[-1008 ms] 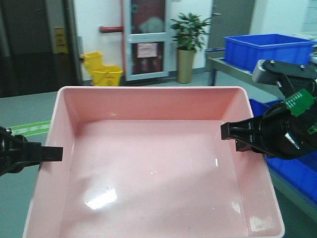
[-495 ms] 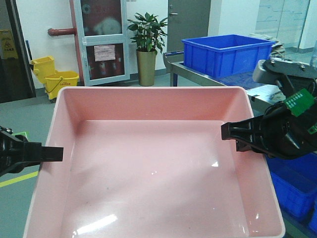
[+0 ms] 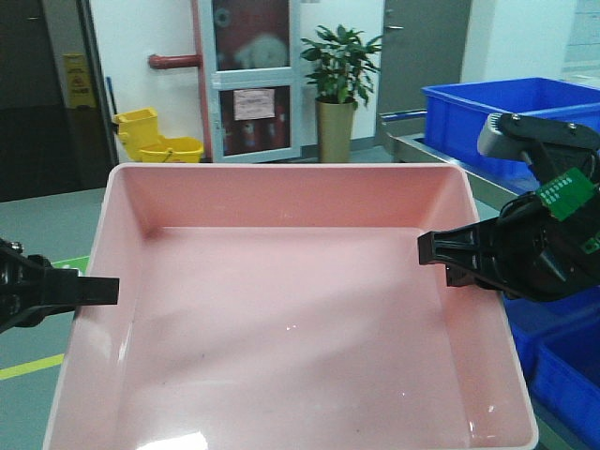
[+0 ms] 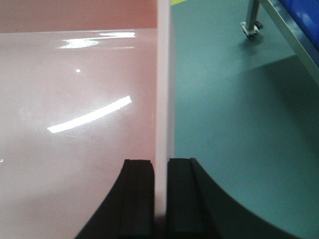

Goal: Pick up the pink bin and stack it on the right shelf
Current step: 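Hold the pink bin with both grippers while the base turns away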

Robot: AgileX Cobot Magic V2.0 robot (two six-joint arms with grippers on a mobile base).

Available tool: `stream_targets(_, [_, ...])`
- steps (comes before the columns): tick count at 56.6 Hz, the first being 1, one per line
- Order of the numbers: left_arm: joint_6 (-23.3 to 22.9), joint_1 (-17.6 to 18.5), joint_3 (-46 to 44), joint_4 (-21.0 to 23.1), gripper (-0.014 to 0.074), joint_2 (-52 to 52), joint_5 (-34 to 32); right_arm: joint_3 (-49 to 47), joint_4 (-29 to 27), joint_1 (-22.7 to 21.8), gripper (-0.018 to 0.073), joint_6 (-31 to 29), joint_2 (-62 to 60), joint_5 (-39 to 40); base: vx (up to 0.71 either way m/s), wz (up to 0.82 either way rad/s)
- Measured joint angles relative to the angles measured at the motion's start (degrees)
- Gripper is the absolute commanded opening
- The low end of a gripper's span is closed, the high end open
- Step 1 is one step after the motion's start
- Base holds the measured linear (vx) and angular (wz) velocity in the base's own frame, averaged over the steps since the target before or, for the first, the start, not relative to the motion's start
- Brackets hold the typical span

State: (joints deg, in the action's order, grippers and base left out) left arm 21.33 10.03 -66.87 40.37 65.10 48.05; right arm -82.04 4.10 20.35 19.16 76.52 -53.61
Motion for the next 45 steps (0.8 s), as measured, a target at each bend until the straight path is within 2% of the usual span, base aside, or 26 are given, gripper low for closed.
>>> stream_targets(12, [0.0, 0.0, 0.0, -0.11, 0.0001, 0.0, 0.0, 0.0, -0.04, 0.0, -0.0011, 0.0, 0.14, 0.05, 0.47, 0.15])
stream_targets(22, [0.0, 0.0, 0.0, -0.11, 0.0001, 0.0, 0.0, 0.0, -0.1, 0.06, -0.0011, 0.0, 0.19, 0.1, 0.45, -0.21])
stream_targets(32, [0.0, 0.0, 0.0, -0.2, 0.0001, 0.0, 0.0, 0.0, -0.16, 0.06, -0.0011, 0.0, 0.19, 0.1, 0.44, -0.59])
stream_targets(45, [0.0, 0.0, 0.0, -0.2, 0.0001, 0.0, 0.14, 0.0, -0.05, 0.06, -0.0011, 0.0, 0.19, 0.1, 0.41, -0.9])
